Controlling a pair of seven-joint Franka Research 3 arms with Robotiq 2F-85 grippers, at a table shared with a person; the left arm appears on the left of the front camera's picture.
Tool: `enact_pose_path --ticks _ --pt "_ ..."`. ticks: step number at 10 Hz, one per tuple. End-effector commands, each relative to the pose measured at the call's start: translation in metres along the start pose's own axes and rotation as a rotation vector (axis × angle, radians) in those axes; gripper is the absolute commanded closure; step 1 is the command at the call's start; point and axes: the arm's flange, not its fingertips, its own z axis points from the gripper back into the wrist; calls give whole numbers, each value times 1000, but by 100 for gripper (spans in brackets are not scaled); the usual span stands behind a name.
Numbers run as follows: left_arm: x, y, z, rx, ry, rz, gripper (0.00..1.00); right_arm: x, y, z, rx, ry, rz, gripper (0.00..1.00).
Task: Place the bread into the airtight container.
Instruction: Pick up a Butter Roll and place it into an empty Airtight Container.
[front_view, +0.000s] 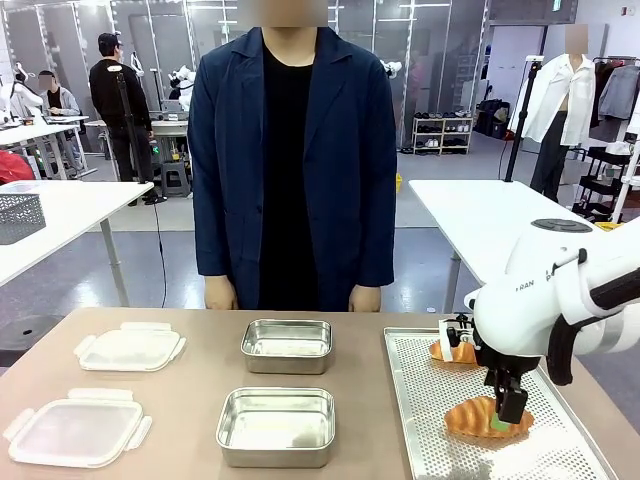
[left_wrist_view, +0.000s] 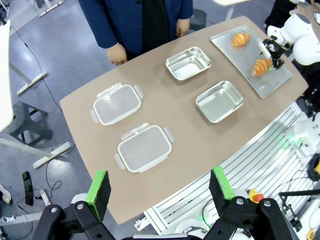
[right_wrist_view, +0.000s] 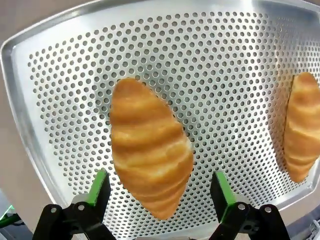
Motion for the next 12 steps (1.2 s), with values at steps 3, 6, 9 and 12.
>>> enact_pose_path --ticks 3,6,9,12 --pt "2 -1 0 -9 -2 -16 0 1 -10 -20 -13 -18 2 0" --pt "2 -1 0 -9 -2 -16 0 2 -12 -28 12 -20 6 12" --pt "2 -1 0 -9 -2 -16 0 3 -11 -25 22 -17 17 40" --pt "2 -1 0 -9 -2 -16 0 9 -5 -4 62 -24 -20 57"
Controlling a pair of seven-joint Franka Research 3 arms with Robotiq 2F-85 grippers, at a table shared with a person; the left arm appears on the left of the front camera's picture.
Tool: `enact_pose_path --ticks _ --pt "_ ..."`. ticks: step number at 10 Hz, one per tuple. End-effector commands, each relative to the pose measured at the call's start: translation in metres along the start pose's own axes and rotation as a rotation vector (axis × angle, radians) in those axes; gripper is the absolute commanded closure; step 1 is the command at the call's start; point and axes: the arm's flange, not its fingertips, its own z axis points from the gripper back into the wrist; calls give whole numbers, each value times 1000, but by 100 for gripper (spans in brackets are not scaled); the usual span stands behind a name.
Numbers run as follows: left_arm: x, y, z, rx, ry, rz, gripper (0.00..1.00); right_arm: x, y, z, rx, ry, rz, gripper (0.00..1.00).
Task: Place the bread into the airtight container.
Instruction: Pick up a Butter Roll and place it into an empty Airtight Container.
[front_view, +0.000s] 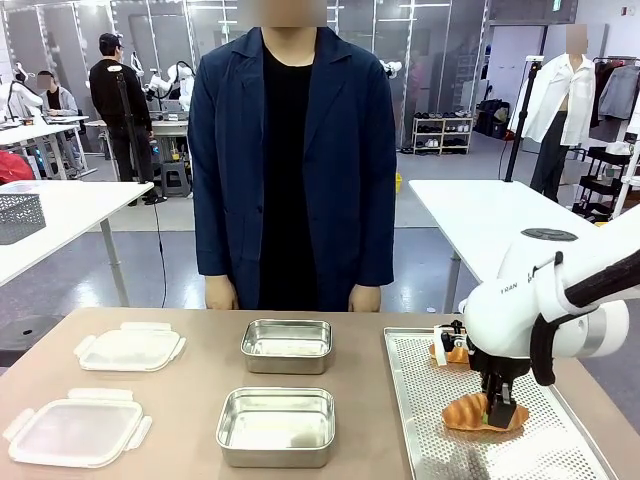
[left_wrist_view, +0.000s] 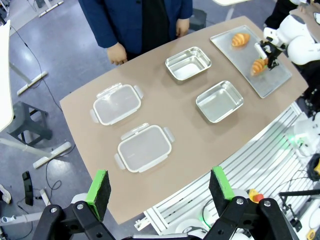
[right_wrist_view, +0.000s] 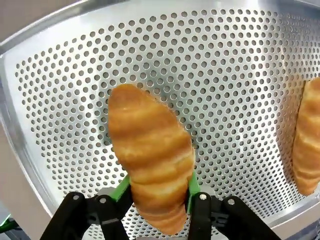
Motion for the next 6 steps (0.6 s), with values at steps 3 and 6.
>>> enact_pose_path --ticks 3,6 --pt "2 -1 0 -9 -2 -17 0 27 14 81 11 -30 0 57" --pt "2 -1 0 -9 -2 -17 0 83 35 139 -27 -21 -15 57"
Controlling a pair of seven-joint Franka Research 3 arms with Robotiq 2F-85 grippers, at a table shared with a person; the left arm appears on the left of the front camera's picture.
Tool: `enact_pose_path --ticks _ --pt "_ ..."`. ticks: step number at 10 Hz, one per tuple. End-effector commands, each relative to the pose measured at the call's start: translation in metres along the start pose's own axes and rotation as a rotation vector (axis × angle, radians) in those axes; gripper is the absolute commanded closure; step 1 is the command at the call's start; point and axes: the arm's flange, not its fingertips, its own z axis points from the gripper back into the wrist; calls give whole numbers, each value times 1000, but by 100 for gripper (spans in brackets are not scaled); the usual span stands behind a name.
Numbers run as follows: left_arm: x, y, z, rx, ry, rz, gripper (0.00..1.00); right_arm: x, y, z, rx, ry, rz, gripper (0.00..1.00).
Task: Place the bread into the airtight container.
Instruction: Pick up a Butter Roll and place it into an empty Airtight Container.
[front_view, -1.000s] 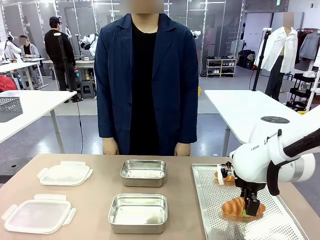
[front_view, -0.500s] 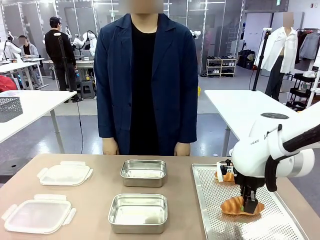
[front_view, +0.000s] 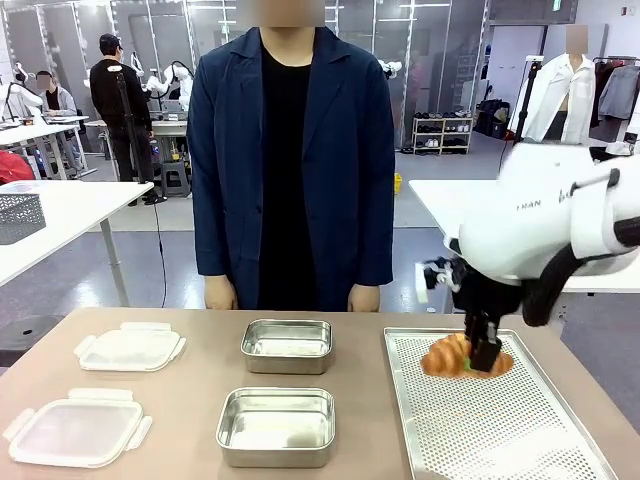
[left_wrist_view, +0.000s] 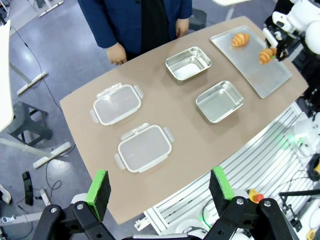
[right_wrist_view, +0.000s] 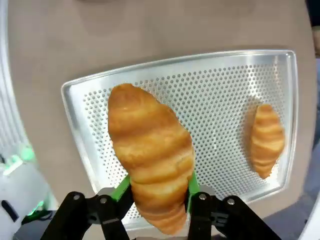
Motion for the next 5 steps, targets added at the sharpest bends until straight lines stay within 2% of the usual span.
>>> enact_pose_path --ticks 1,3,5 --pt "2 -1 0 -9 -2 -16 0 43 12 17 -15 28 -43 57" --pt "2 -1 0 -9 -2 -16 0 95 26 25 14 -4 -57 57" --pt "2 -1 0 -9 -2 -16 0 144 38 13 25 29 -49 57"
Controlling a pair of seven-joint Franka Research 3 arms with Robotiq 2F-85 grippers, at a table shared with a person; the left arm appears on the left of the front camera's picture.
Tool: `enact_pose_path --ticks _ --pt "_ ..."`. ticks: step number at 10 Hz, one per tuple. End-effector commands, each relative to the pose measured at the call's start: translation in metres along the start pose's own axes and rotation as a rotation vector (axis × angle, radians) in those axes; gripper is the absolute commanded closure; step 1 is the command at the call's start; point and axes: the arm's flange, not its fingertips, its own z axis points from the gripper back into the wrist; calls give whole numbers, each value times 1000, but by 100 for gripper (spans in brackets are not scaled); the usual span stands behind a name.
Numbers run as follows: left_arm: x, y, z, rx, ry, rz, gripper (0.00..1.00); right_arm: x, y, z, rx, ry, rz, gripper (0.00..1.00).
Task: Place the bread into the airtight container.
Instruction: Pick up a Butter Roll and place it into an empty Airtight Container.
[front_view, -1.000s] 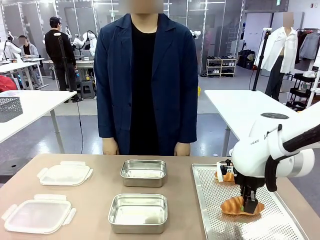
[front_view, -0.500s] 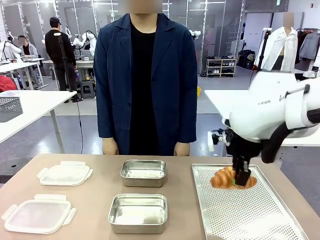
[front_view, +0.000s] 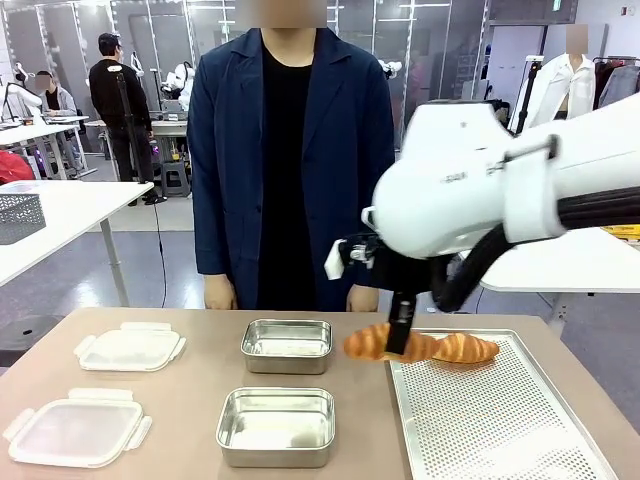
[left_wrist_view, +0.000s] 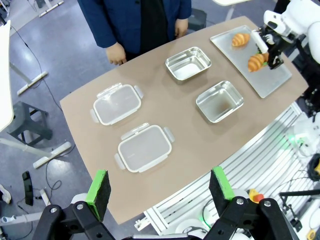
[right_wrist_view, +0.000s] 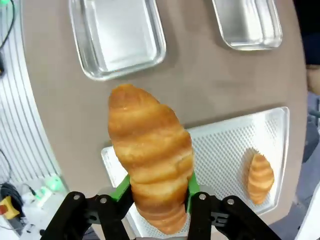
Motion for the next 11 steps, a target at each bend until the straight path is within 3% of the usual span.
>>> enact_pose_path --ticks 1,6,11 --pt "2 0 0 -10 -2 -16 0 47 0 -14 17 26 -29 57" --pt "2 0 0 -10 -2 -16 0 138 23 -71 -10 75 -6 57" --pt "2 0 0 -10 -2 -16 0 172 34 -122 11 85 5 57"
